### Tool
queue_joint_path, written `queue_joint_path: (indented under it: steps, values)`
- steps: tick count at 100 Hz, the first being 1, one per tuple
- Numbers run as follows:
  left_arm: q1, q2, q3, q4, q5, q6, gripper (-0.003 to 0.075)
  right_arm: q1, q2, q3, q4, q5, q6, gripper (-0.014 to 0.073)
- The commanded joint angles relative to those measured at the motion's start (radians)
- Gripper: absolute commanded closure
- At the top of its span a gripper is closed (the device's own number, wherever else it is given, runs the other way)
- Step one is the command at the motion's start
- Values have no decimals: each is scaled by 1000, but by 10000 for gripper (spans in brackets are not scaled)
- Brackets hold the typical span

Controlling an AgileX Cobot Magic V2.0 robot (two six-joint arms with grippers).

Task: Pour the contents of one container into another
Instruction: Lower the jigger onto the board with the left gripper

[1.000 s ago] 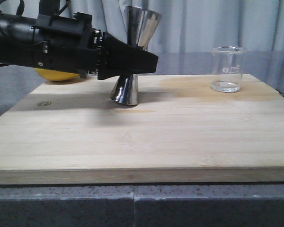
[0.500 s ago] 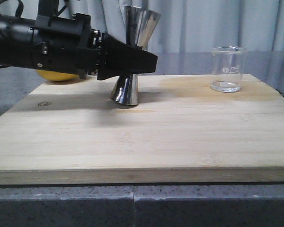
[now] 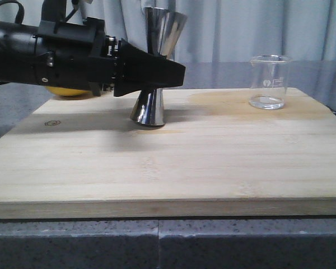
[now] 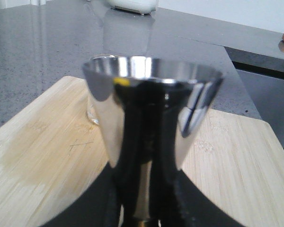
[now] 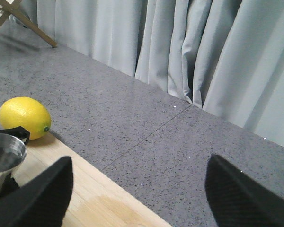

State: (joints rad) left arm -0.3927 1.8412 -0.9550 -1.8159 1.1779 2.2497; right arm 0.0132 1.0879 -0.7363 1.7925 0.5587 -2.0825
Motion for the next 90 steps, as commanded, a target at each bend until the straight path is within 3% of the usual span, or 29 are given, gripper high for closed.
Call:
queue_joint_path:
  steps: [1,90]
  values:
    - [-9,-32,-9,-34,91,5,738,-3,-20,-33,64,29,0,72]
    - [-9,4,-8,-7,91,11,739,-3,-20,-33,64,29,0,72]
